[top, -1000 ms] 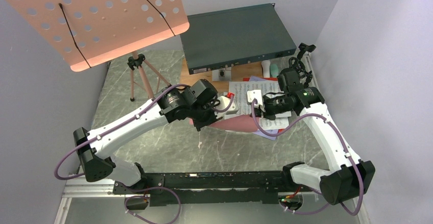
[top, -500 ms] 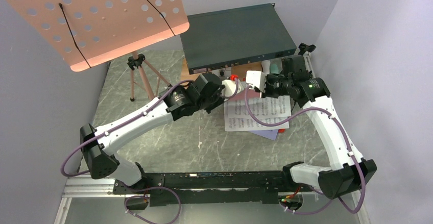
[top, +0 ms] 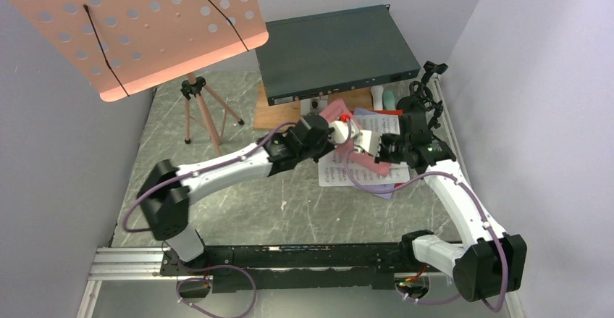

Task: Pack up the instrument practice props
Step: Place the sheet music at the center of the board.

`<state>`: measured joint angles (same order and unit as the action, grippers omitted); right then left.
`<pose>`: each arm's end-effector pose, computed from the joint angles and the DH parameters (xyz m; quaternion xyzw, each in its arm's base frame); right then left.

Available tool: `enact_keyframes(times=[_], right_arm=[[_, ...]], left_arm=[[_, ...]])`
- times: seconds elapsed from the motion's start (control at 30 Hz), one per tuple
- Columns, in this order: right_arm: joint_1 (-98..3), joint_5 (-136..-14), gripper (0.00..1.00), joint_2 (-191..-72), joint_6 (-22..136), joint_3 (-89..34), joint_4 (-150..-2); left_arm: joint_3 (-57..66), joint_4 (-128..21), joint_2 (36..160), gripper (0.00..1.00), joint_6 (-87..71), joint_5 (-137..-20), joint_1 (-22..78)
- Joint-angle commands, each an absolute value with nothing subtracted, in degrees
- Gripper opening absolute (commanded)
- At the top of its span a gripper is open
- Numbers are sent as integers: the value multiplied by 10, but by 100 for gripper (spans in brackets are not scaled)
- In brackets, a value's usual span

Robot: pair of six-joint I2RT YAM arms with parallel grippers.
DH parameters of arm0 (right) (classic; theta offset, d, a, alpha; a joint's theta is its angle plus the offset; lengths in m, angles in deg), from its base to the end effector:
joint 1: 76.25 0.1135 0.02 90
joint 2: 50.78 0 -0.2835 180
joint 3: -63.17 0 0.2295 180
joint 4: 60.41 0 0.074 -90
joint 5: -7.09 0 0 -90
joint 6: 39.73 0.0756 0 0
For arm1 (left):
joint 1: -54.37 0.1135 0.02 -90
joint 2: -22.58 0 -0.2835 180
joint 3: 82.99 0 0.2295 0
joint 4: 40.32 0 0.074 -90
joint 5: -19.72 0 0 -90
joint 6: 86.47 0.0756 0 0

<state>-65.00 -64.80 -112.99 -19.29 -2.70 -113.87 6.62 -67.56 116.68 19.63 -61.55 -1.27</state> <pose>0.2024 0.0642 0.2675 -0.6423 0.6711 -0.0363 0.3684 0.2327 -0.3201 0.3001 0.4803 0.7275 -0.1016 0.4793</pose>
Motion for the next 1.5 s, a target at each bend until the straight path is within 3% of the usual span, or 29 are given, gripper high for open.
enact_keyframes(times=[0.0, 0.2, 0.43, 0.63, 1.0, 1.17, 1.3, 1.37, 1.47], right_arm=[[-675, -682, 0, -1105, -244, 55, -1053], [-677, -670, 0, -1091, -246, 101, -1046], [-677, -683, 0, -1095, -229, 106, -1007], [-677, -685, 0, -1103, -233, 46, -1021], [-665, -689, 0, -1174, -256, -172, -1107], [-643, -625, 0, -1159, -260, -251, -1235], [-631, -544, 0, -1105, -300, -152, -1338], [-629, -564, 0, -1075, -284, -58, -1300], [-630, -697, 0, -1066, -250, 98, -1154]], left_arm=[[32, -632, 1243, 27, 150, -644, -13], [21, -668, 1266, 52, 83, -671, -13], [-4, -675, 1213, 61, 50, -655, -3], [-45, -689, 1134, 78, 9, -665, 18], [-140, -727, 921, 83, -7, -635, 36], [-172, -751, 808, 86, -27, -624, 36], [-192, -765, 747, 89, -39, -623, 36], [-196, -770, 728, 91, -42, -623, 36], [-198, -772, 714, 91, -44, -624, 36]])
